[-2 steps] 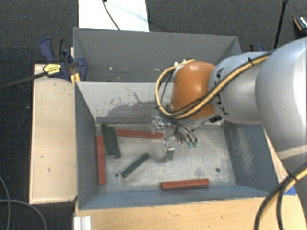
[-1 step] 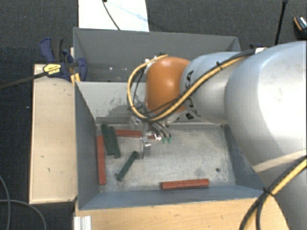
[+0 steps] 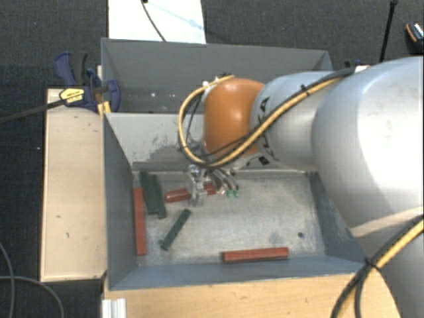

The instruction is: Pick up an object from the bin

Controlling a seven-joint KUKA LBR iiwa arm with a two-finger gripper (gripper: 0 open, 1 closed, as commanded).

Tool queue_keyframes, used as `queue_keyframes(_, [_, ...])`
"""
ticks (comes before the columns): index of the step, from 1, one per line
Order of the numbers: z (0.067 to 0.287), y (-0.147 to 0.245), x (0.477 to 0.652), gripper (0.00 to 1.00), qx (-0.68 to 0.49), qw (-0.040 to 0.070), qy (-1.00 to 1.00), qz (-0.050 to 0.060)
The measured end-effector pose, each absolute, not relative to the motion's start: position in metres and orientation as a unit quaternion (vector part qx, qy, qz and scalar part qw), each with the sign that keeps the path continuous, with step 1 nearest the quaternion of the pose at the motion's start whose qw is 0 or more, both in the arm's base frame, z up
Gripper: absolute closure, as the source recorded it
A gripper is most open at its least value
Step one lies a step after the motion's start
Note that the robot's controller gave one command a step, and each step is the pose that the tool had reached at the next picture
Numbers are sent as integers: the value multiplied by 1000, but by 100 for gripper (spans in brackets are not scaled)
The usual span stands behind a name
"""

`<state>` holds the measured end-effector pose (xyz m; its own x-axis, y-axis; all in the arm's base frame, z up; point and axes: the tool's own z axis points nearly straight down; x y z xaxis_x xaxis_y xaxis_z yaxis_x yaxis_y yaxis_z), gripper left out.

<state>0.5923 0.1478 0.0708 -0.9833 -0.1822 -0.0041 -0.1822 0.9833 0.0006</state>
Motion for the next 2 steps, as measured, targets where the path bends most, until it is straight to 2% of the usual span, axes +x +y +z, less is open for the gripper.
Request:
queue_keyframes(1, [199, 146, 570, 100, -110, 5, 994, 1])
queue_keyframes(2, [320, 139, 569, 100, -165, 7, 986, 0])
